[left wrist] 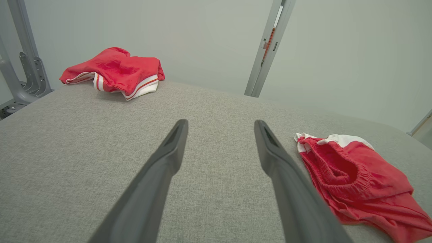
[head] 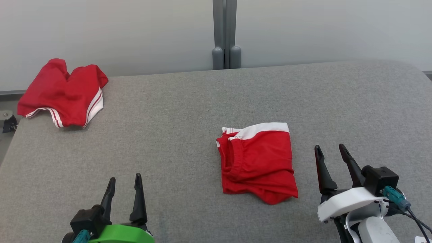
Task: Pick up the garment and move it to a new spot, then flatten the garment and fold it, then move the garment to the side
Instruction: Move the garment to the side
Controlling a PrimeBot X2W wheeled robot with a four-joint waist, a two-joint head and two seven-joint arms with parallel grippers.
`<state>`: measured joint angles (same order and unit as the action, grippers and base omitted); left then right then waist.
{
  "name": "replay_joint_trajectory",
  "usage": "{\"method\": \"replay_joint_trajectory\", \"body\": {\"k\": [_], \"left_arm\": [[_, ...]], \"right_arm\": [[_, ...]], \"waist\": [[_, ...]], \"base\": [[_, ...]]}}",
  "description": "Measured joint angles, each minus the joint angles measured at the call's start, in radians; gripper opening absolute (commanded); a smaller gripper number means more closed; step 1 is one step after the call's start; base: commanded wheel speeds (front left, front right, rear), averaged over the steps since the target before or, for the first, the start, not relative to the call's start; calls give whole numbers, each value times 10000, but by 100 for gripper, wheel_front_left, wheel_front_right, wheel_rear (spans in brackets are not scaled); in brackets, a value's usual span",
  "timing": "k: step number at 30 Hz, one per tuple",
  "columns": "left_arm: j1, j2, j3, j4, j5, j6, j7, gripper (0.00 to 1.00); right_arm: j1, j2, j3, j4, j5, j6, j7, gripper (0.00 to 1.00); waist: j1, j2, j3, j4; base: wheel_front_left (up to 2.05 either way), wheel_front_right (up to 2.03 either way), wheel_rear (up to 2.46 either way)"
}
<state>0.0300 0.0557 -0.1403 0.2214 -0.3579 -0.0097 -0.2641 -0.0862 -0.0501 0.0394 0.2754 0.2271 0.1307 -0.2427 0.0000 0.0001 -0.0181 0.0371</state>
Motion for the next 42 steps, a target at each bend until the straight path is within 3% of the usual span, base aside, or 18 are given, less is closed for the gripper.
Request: {"method": "replay_joint_trajectory", "body": {"k": [16, 27, 36, 42], "left_arm": [[6, -36, 17, 0, 73, -75, 0, 100], [-189, -52, -238, -81, 79, -98, 2, 100], [-404, -58, -512, -224, -90, -65, 2, 100], [-416, -58, -558, -324, -92, -48, 2, 100]], "right_arm": [[9, 8, -364, 215, -6, 0, 268, 100], [-1514, 8, -637, 481, -612, 0, 2543, 100], [-2349, -94, -1022, 2071, -594, 0, 4399, 100], [-2554, -192, -1135, 3126, -286, 0, 4847, 100]], "waist": [[0, 0, 83, 65], [0, 0, 596, 524], [0, 0, 975, 1268], [0, 0, 1190, 1755]], "base": [[0, 0, 0], [0, 0, 0], [0, 0, 0], [0, 0, 0]]}}
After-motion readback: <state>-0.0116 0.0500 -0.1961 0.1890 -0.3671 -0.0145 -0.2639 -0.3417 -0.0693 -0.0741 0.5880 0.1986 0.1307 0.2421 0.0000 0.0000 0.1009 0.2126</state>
